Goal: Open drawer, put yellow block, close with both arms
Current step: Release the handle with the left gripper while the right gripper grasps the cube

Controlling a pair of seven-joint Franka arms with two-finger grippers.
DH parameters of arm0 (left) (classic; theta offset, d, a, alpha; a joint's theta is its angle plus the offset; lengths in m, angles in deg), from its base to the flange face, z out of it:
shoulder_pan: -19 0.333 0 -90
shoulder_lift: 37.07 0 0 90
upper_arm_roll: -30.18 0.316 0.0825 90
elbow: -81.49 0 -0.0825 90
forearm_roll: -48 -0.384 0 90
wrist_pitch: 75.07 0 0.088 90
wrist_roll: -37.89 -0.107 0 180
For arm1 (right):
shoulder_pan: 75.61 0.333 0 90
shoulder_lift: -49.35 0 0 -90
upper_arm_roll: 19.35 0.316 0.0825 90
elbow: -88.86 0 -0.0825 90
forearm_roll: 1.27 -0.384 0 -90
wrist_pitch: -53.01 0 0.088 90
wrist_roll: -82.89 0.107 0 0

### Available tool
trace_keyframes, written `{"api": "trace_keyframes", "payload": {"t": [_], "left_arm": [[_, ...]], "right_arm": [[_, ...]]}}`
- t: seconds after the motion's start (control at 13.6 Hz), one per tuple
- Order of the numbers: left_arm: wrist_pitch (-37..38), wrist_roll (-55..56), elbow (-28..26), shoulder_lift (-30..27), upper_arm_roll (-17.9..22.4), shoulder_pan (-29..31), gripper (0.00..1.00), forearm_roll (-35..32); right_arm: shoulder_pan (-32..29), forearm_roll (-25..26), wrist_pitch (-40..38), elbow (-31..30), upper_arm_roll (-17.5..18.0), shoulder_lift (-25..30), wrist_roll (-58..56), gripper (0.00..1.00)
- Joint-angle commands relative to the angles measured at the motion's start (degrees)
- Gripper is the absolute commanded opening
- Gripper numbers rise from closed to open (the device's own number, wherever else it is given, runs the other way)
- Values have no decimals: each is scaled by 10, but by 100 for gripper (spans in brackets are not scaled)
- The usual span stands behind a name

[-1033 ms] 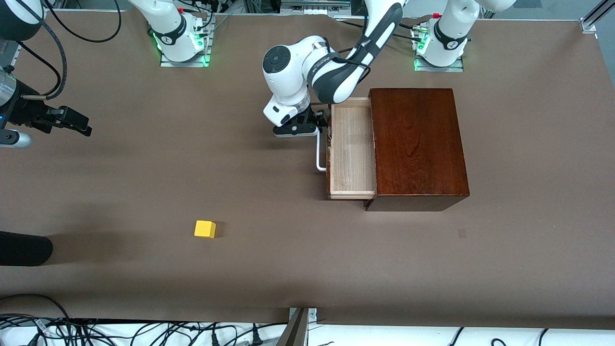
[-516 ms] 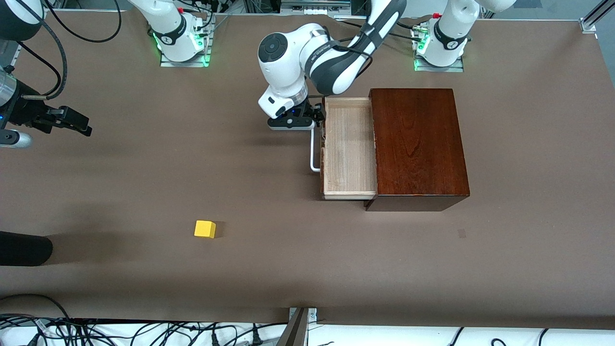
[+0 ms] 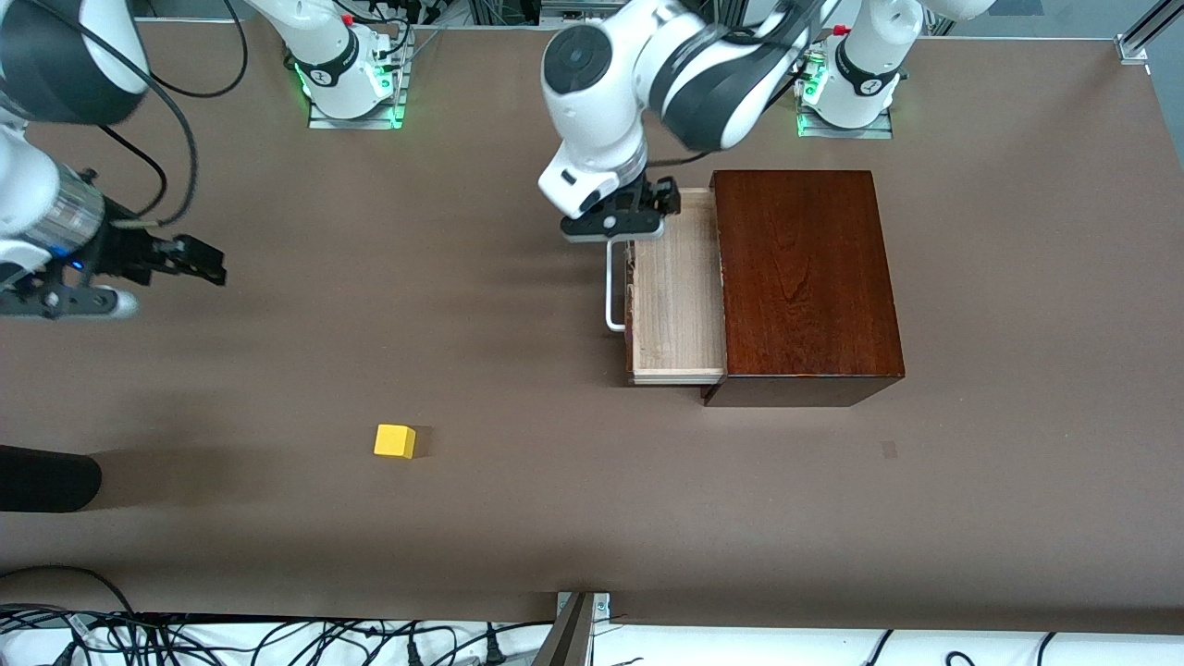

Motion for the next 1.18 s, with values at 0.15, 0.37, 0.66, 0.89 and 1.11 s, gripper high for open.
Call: {"api": "trace_keyframes", "payload": {"t": [0.15, 0.37, 0.66, 0.89, 1.11], "left_arm": [[42, -64, -28, -101, -10, 127, 100, 41], [74, -138, -30, -134, -21, 207, 100, 41], [102, -240, -49, -186, -20, 297, 100, 42], [104, -308, -75, -218, 21, 318, 100, 44], [99, -360, -104, -242, 70, 318, 100, 44]], "right_arm": [[76, -5, -7, 137, -2, -124, 158, 100], [110, -5, 11, 163, -2, -164, 243, 100], [101, -4, 69, 159, -3, -229, 240, 100], [89, -5, 152, 159, -4, -291, 215, 100], [90, -5, 241, 159, -4, -348, 224, 100]]}}
